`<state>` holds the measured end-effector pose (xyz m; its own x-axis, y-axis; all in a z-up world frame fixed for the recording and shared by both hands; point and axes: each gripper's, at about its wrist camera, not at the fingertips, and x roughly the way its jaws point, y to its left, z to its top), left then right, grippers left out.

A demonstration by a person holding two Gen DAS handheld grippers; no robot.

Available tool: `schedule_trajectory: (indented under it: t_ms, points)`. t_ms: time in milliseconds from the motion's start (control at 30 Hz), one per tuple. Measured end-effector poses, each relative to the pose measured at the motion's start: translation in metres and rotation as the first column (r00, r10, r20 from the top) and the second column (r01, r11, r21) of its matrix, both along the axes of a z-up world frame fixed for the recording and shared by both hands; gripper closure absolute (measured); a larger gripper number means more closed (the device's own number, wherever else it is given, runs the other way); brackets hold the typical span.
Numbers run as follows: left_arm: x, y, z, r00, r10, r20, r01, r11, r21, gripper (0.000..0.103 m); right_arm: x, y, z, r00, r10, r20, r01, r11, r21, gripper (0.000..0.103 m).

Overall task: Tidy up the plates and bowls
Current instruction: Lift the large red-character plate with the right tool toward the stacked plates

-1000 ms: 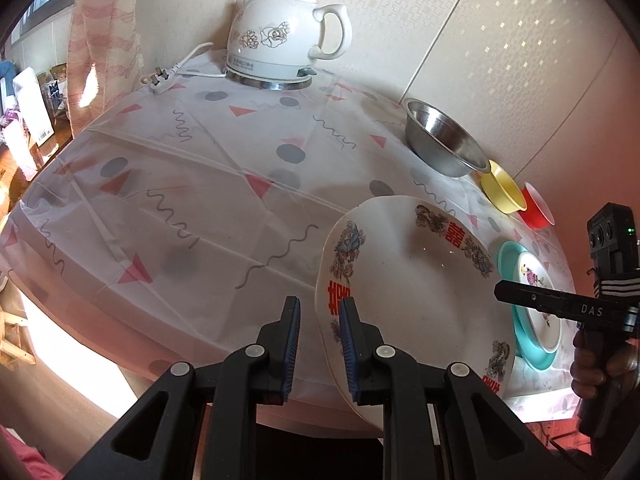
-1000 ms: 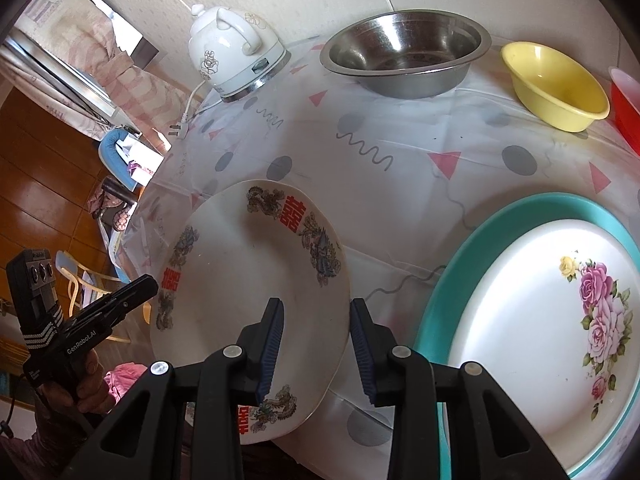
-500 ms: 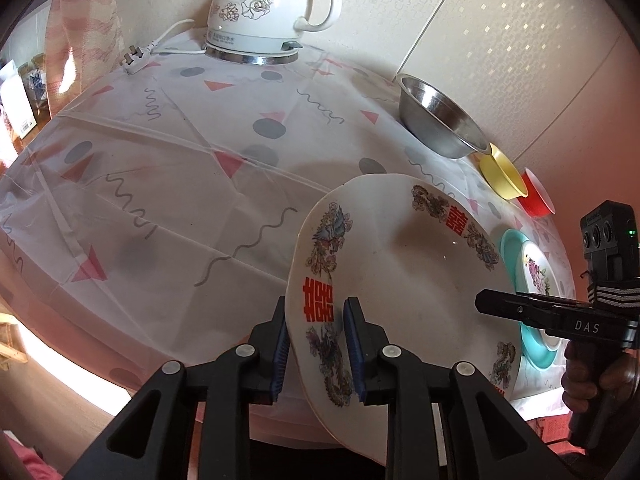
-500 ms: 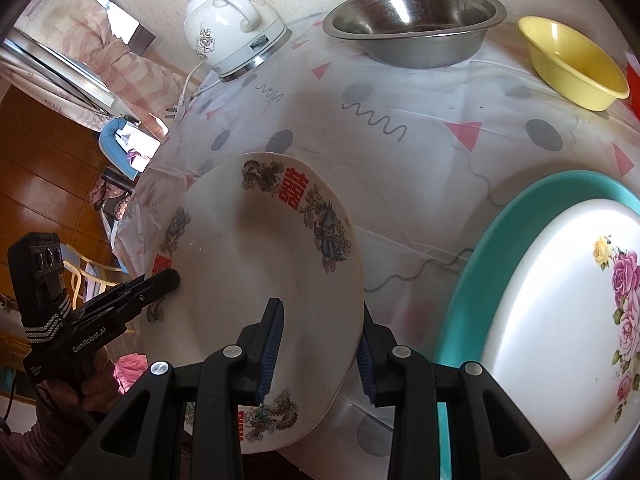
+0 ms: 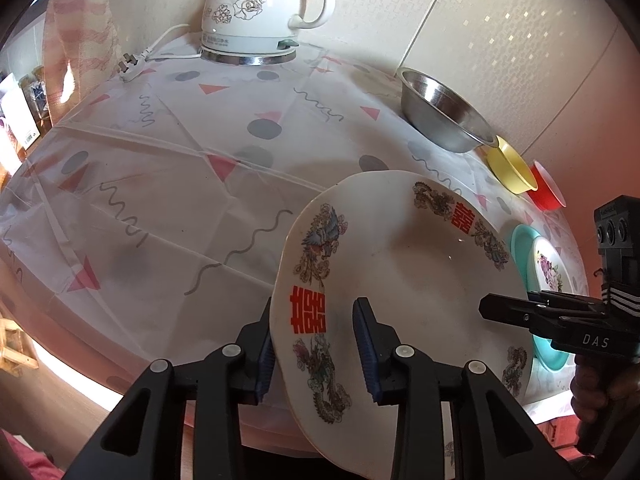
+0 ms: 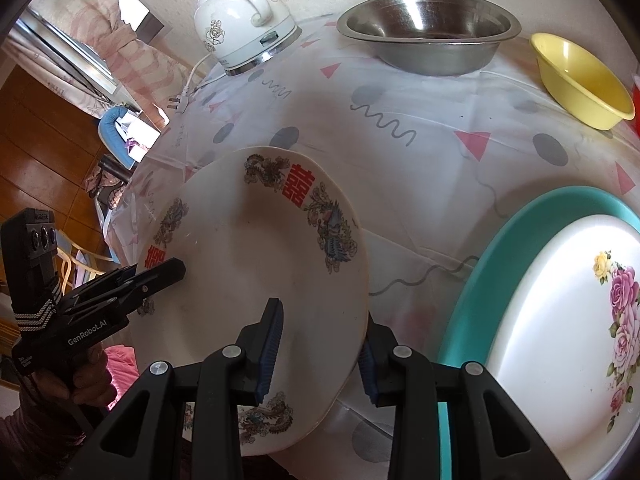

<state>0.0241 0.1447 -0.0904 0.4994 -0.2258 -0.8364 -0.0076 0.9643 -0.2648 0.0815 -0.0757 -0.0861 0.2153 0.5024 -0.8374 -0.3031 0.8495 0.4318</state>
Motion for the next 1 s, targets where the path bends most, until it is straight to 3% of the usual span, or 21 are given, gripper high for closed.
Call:
schedule_trajectory:
  t_ms: [200, 300, 533, 633, 733, 1000]
  points:
    - [0.001, -0.002, -0.001, 1.0, -0.007, 0.007, 0.007, 1.0, 0.011, 0.065, -0.004, 0.0, 0.0, 1.0, 0.006, 0.022, -0.006, 1.0, 0.012, 0.062]
    - [0.002, -0.002, -0.001, 1.0, -0.004, 0.003, 0.004, 1.0, 0.0, 0.058, -0.005, 0.003, 0.001, 0.999, 0.014, 0.039, -0.015, 1.0, 0.008, 0.06]
    - [0.001, -0.004, -0.001, 1.0, 0.003, 0.001, -0.003, 1.0, 0.017, 0.058, -0.006, 0.0, 0.0, 0.999, -0.017, 0.031, 0.015, 0.999, 0.039, 0.059]
    - [0.001, -0.005, -0.001, 1.0, 0.008, 0.004, -0.008, 1.0, 0.024, 0.061, -0.009, 0.004, 0.002, 0.999, -0.001, 0.047, 0.001, 1.0, 0.003, 0.06]
    - [0.001, -0.005, 0.0, 1.0, 0.026, 0.009, -0.026, 0.998, 0.061, 0.062, -0.011, 0.008, 0.003, 0.998, 0.008, 0.063, -0.005, 0.999, -0.051, 0.071]
    - [-0.003, 0.0, 0.007, 0.999, 0.046, 0.01, -0.047, 0.997, 0.056, 0.066, -0.015, 0.003, 0.004, 0.999, 0.004, 0.044, -0.003, 1.0, -0.019, 0.072]
